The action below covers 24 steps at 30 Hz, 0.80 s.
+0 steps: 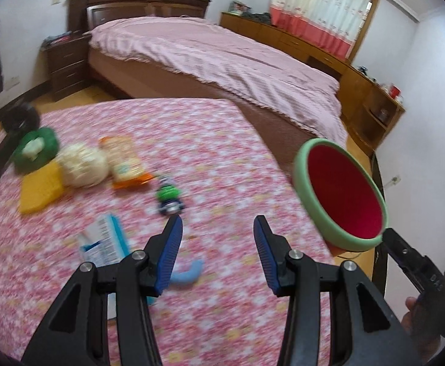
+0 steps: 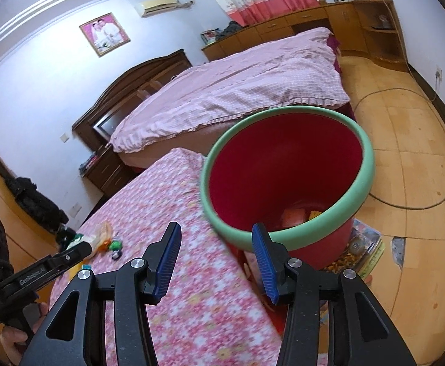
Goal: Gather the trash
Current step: 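Move both tools back over the bed toward the remaining items, then grasp the white medicine box with the left tool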
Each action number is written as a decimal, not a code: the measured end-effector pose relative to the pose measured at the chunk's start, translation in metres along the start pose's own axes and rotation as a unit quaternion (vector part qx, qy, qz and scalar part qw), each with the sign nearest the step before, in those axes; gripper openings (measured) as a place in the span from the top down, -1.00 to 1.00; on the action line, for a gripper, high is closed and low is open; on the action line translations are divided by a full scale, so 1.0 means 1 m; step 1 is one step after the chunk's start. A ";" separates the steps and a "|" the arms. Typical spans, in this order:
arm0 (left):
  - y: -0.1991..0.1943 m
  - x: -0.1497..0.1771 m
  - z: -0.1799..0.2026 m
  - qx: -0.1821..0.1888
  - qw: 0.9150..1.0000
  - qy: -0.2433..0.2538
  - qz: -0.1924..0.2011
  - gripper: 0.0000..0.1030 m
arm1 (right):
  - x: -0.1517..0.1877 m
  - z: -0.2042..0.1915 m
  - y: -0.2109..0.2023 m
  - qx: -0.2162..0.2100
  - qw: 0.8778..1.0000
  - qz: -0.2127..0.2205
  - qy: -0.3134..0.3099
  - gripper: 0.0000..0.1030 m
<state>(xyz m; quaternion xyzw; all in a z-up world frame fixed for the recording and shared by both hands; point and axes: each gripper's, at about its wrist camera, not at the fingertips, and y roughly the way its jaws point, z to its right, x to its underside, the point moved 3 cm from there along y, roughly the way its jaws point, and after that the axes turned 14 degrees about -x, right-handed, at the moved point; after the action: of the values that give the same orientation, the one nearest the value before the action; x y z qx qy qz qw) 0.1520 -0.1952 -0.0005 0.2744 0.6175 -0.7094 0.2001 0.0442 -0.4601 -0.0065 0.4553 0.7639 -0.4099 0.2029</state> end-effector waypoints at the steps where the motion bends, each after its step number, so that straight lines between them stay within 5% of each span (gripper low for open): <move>1: 0.000 0.002 -0.008 -0.004 1.000 -0.009 -0.002 0.06 | 0.001 -0.003 0.000 -0.001 1.000 -0.001 -0.003 0.03; 10: 0.011 0.021 -0.067 -0.042 0.996 -0.070 -0.032 -0.09 | 0.016 -0.033 0.015 -0.016 0.999 -0.023 -0.028 0.02; 20: 0.024 0.030 -0.086 -0.069 0.993 -0.090 -0.037 -0.20 | 0.030 -0.055 0.032 -0.020 0.998 -0.050 -0.045 0.02; 24: 0.037 0.035 -0.085 -0.048 0.991 -0.111 -0.063 -0.20 | 0.033 -0.055 0.032 -0.017 0.997 -0.057 -0.047 0.02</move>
<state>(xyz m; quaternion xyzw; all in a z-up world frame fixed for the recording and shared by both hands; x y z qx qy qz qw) 0.1599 -0.1152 -0.0588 0.1443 0.6411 -0.7162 0.2350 0.0583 -0.3900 -0.0106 0.3877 0.7851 -0.4288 0.2225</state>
